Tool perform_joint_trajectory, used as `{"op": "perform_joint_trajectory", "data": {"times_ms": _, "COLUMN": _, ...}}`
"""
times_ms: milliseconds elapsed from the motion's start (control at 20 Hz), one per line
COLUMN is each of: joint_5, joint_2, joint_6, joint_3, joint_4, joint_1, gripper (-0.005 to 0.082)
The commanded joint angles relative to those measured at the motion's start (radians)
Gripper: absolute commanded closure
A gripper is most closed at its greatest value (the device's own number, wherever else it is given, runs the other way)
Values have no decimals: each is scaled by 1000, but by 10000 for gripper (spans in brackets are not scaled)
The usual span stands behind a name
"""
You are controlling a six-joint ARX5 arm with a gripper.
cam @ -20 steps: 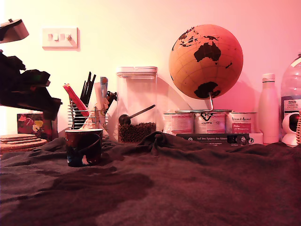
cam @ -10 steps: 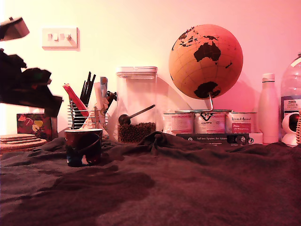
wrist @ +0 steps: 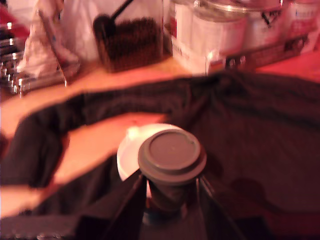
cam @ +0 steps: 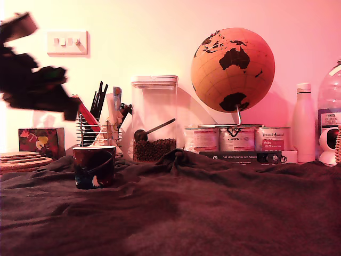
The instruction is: Pick up the coffee capsules on the table and drop them inside the coffee cup
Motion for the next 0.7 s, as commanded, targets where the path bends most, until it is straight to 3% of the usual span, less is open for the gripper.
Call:
{"op": "perform_joint_trajectory", "data": {"times_ms": 0, "joint_5": 11, "joint_2": 50, "joint_6": -5, "joint_3": 40, "joint_4": -21, "joint_1": 1, "gripper": 506}}
{"op": "perform_joint_trajectory", "data": {"times_ms": 650, "joint_5": 18, "joint_2": 349, "joint_6": 3, "joint_3": 461, "joint_4": -433, "joint_1": 1, "gripper": 506}}
